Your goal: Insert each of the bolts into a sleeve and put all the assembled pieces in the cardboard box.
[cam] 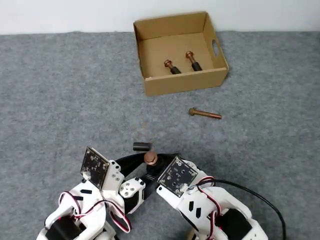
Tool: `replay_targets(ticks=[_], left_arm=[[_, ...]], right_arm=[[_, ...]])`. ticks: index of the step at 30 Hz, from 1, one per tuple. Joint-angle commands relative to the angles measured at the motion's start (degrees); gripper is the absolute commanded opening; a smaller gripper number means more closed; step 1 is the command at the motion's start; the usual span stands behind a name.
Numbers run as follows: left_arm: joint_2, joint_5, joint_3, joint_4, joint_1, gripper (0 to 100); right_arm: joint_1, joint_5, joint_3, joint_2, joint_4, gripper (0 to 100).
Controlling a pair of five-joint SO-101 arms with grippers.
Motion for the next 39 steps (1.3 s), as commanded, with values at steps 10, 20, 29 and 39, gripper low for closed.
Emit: replay_targets(ticks=[10, 20, 29, 39], left_arm=[[0.2, 0.4, -15.1, 9.5, -5.2, 16], [-0.2, -6.2, -11.7, 12.0, -20.7, 1], [0.0, -11.5, 2.4, 3.8, -39.1, 0], [-0.3, -11.6, 18.5, -5.1, -39.6, 0]], right_arm=[[7.3, 0.1, -4.3, -0.7, -1.6, 0.9], [26.0, -10.9, -4.2, 0.0, -1.3, 0.8], [37.8, -22.0, -20.0, 17.6, 6.6, 0.8], [40.2, -25.1, -51.2, 53.4, 8.6, 0.9]])
